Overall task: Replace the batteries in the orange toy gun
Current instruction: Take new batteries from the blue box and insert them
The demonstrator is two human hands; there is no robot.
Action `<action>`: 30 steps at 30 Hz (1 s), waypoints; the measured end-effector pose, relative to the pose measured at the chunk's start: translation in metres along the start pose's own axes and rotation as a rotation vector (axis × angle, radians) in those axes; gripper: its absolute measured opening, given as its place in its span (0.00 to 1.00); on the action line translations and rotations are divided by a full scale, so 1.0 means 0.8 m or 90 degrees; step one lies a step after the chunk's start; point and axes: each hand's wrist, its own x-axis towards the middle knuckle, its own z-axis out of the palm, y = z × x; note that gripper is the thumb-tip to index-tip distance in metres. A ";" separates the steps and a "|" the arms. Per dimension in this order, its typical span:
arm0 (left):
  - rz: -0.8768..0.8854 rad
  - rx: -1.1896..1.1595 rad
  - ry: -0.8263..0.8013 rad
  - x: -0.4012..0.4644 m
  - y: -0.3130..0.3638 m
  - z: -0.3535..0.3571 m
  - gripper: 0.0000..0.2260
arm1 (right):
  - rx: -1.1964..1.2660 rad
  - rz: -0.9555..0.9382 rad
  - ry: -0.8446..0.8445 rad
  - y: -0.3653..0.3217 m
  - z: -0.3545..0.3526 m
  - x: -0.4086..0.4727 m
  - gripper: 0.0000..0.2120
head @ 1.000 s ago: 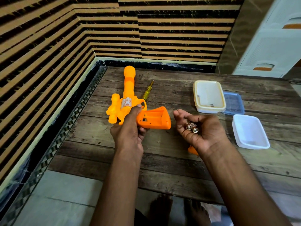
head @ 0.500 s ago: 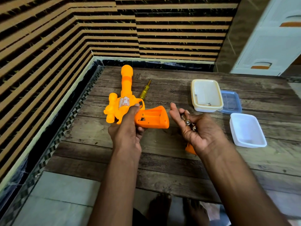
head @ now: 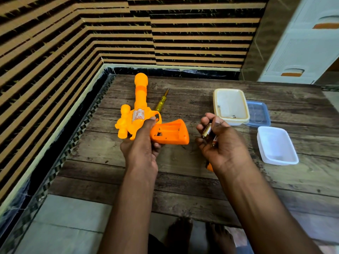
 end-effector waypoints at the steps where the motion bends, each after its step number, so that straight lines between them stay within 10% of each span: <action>1: 0.000 0.001 -0.001 0.001 0.000 0.000 0.17 | -0.010 -0.013 0.011 0.000 0.000 0.000 0.14; 16: 0.017 0.002 0.011 -0.010 0.001 0.004 0.12 | 0.073 -0.167 -0.074 0.011 0.012 -0.010 0.11; 30: 0.126 0.016 0.012 -0.009 -0.009 0.006 0.15 | -0.692 -0.866 -0.204 0.025 0.002 -0.012 0.08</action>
